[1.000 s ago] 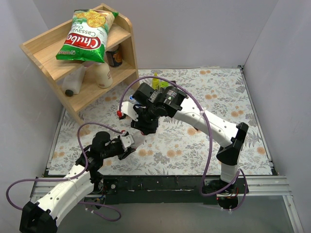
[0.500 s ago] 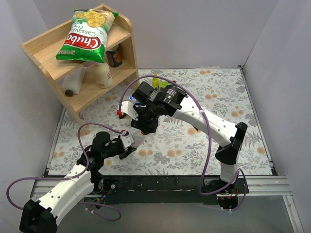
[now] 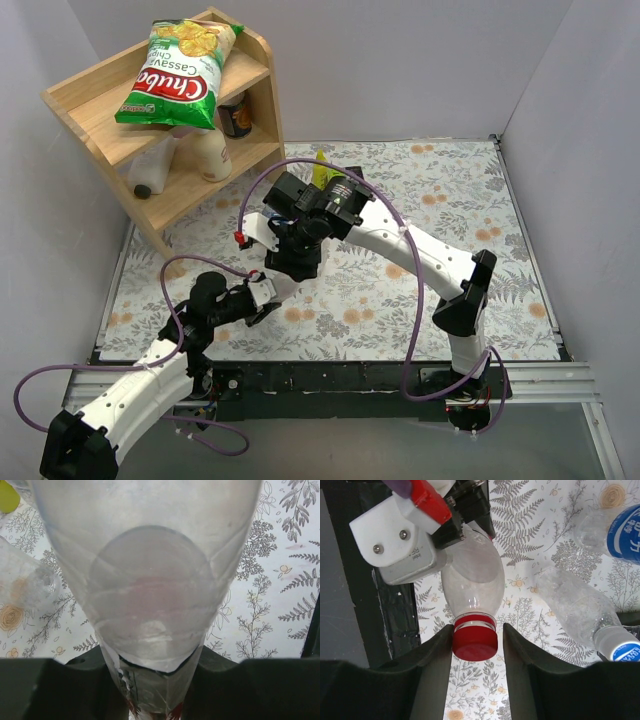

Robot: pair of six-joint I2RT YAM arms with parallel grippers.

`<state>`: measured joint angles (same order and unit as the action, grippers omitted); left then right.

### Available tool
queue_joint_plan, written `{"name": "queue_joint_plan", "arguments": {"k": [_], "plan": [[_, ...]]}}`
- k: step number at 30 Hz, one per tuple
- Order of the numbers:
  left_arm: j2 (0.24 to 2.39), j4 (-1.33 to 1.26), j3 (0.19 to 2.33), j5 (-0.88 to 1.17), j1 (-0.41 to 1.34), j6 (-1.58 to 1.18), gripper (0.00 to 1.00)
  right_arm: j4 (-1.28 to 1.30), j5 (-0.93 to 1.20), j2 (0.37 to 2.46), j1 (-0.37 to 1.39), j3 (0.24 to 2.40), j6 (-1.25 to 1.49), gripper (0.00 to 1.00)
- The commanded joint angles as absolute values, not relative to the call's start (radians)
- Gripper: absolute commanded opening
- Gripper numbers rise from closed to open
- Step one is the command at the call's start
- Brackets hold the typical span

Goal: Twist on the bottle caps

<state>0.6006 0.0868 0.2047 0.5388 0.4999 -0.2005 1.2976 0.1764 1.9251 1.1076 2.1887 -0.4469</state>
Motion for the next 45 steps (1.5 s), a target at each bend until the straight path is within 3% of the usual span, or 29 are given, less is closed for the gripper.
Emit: {"name": "queue_joint_plan", "arguments": {"k": [1, 6, 8, 9, 11, 15, 18, 22, 27, 45], "plan": [[0.594, -0.046, 0.233, 0.617, 0.509, -0.149, 0.00, 1.273, 0.163, 1.954, 1.111, 2.221, -0.456, 0.54], [0.597, -0.048, 0.229, 0.612, 0.509, -0.150, 0.00, 1.273, 0.170, 1.956, 1.111, 2.232, -0.449, 0.60], [0.604, -0.048, 0.225, 0.611, 0.511, -0.152, 0.00, 1.279, 0.201, 1.957, 1.111, 2.247, -0.460, 0.75], [0.609, -0.048, 0.225, 0.609, 0.509, -0.155, 0.00, 1.284, 0.221, 1.960, 1.112, 2.281, -0.471, 0.88], [0.623, -0.032, 0.232, 0.615, 0.509, -0.160, 0.00, 1.289, 0.365, 1.941, 1.104, 2.318, -0.518, 0.90], [0.699, 0.050, 0.270, 0.696, 0.509, -0.144, 0.00, 1.064, 0.448, 1.761, 1.091, 2.140, -0.605, 0.91], [0.739, 0.109, 0.307, 0.758, 0.509, -0.108, 0.00, 1.009, 0.450, 1.626, 1.089, 1.984, -0.748, 0.88], [0.768, 0.185, 0.350, 0.799, 0.509, -0.031, 0.00, 1.112, 0.371, 1.560, 1.088, 1.954, -0.967, 0.73], [0.808, 0.218, 0.385, 0.842, 0.509, 0.034, 0.00, 1.123, 0.315, 1.490, 1.089, 1.807, -1.172, 0.62], [0.884, 0.255, 0.460, 0.865, 0.509, 0.080, 0.00, 1.193, 0.357, 1.493, 1.126, 1.744, -1.379, 0.58]]}}
